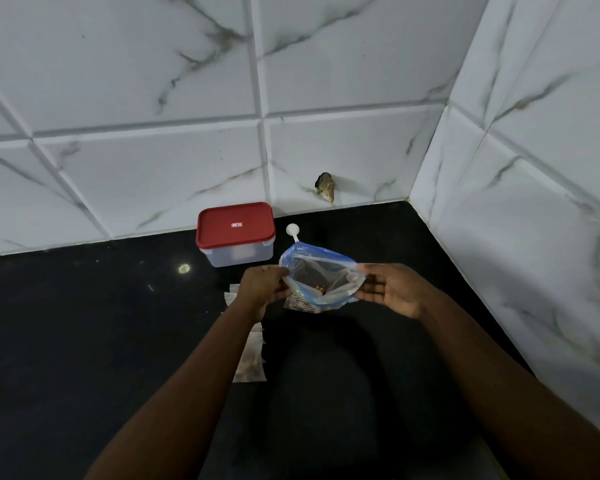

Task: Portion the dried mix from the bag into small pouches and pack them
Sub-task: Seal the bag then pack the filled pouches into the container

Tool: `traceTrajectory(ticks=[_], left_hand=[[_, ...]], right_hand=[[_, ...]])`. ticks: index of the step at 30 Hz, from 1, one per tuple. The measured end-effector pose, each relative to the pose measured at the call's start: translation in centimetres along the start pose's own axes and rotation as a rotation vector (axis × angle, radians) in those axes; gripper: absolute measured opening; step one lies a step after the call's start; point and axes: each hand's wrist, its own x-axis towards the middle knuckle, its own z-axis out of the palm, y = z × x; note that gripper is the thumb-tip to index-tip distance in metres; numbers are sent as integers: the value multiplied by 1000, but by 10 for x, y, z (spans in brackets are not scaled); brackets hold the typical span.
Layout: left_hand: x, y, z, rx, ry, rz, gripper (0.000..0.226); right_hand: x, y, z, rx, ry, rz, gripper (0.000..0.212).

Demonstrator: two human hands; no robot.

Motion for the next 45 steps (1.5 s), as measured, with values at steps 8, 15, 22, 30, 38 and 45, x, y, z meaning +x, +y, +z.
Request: traceTrajectory(ticks=[8, 15, 22, 30, 38, 45], left_hand=[[-1, -3, 0, 187, -32, 63, 11], [-7, -4, -3, 158, -103, -8, 14], [-5, -5, 5, 318, -63, 56, 13], [-6, -7, 8, 808, 123, 345, 17], [-23, 22, 13, 1087, 277, 355, 23], [-25, 25, 40, 1294, 107, 778, 63]], right_hand=[[5, 1, 4, -325, 115, -25, 17], [7, 7, 7, -1034, 549, -288, 16], [3, 14, 14, -1219, 686, -351, 14], [-4, 1, 17, -1142, 550, -287, 14], [-11, -16, 24, -1178, 634, -446, 8], [-9, -18, 26, -643, 338, -307, 10]])
